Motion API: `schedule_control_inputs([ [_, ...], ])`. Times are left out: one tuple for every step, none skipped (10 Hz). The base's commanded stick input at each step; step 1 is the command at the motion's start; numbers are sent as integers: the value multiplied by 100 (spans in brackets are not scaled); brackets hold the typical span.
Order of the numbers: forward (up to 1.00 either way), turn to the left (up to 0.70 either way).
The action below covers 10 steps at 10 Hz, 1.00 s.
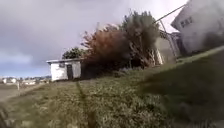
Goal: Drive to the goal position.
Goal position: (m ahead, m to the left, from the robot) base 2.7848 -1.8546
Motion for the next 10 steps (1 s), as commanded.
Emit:
schedule_control_inputs([
  [70,0],
  [70,0],
  [70,0],
  [70,0],
  [70,0],
  [70,2],
  [70,7],
  [70,13],
  [70,14],
  [70,14],
])
